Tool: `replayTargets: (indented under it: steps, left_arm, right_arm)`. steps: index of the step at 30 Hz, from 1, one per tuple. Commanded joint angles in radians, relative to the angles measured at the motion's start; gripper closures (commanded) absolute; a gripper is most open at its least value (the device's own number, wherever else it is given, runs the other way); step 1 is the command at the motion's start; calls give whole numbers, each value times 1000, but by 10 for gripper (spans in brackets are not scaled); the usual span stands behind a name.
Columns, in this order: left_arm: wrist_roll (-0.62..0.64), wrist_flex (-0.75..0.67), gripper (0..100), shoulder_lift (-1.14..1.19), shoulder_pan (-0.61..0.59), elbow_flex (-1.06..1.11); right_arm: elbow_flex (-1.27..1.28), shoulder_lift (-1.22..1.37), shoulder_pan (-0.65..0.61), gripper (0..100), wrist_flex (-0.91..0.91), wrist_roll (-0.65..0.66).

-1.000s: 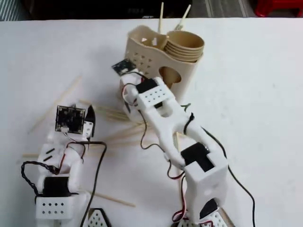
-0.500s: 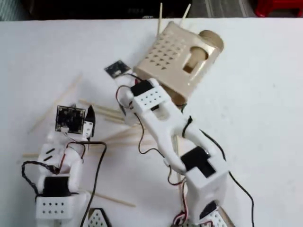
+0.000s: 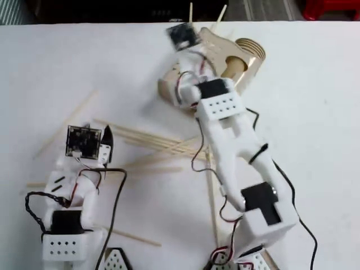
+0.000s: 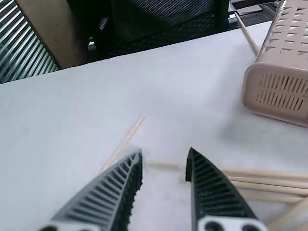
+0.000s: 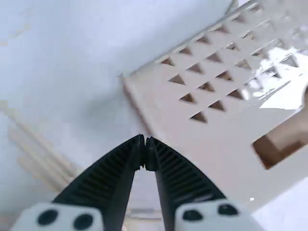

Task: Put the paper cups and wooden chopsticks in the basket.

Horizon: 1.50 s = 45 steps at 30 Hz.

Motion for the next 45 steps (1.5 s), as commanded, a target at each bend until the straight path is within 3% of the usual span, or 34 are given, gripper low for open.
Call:
replayTargets:
  steps: [1,13,22,33,45]
  left_arm:
    - [5,-26,842,-15,-8,-12]
    - [5,-26,842,-15,-8,-12]
    - [5,-26,842,-15,-8,-12]
    - [5,-26,842,-15,-8,-12]
    - [5,-26,842,-15,-8,-12]
  right_arm:
    - [-15,39,18,981,-74,-2]
    - [-15,145,31,981,-131,-2]
    - [-15,147,-96,981,107,8]
    - [3,302,-171,981,127,8]
    - [8,291,-260,981,318,6]
